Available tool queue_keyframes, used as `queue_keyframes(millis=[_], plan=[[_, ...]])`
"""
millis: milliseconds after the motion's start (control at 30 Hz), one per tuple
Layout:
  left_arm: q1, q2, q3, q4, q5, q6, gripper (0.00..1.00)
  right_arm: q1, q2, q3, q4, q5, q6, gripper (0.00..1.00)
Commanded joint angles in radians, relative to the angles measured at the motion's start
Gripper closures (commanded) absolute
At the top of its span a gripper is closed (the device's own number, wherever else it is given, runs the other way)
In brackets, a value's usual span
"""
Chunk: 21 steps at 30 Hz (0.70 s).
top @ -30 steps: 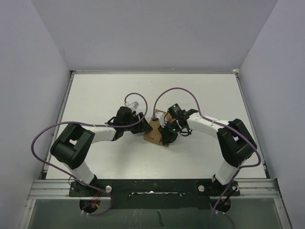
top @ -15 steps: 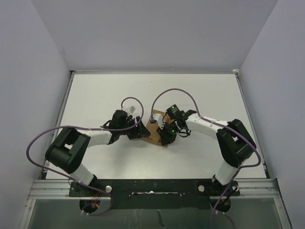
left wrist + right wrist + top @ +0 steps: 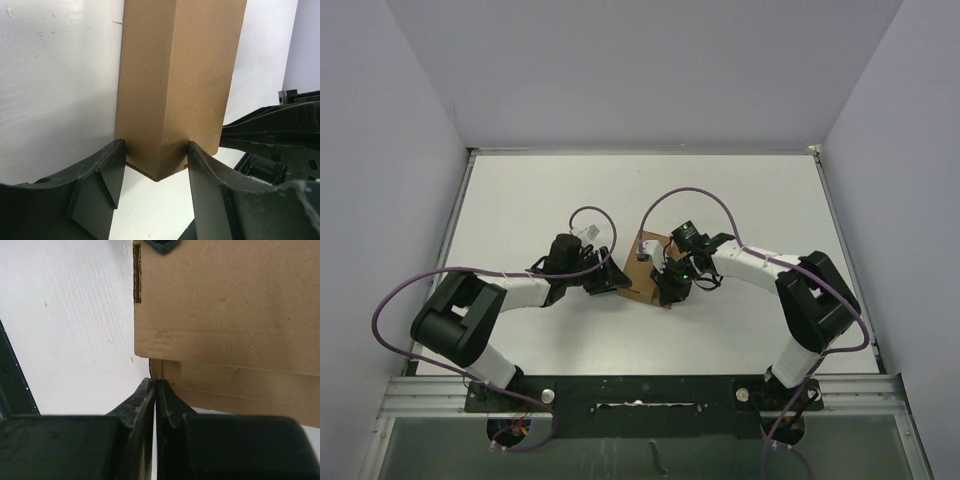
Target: Fold the paper box
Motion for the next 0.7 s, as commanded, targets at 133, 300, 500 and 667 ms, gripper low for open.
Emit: queue_keyframes(millis=[133, 300, 500, 667], plan=[[0.022, 0.022, -0.026, 0.072, 0.026, -0.015, 0.55, 0.0, -0.1, -0.063, 0.102, -0.032, 0.0, 1.0], [0.023, 0.031, -0.023, 0.075, 0.028, -0.016, 0.55, 0.023, -0.092, -0.043, 0.114, -0.038, 0.005, 1.0], [0.024, 0.023, -0.023, 0.063, 0.019, -0.017, 0.55, 0.058, -0.104, -0.052, 0.115, -0.038, -0.03, 1.0], [0.024, 0.026, -0.021, 0.062, 0.015, -0.017, 0.55, 0.061, -0.104, -0.055, 0.107, -0.031, -0.046, 1.0]])
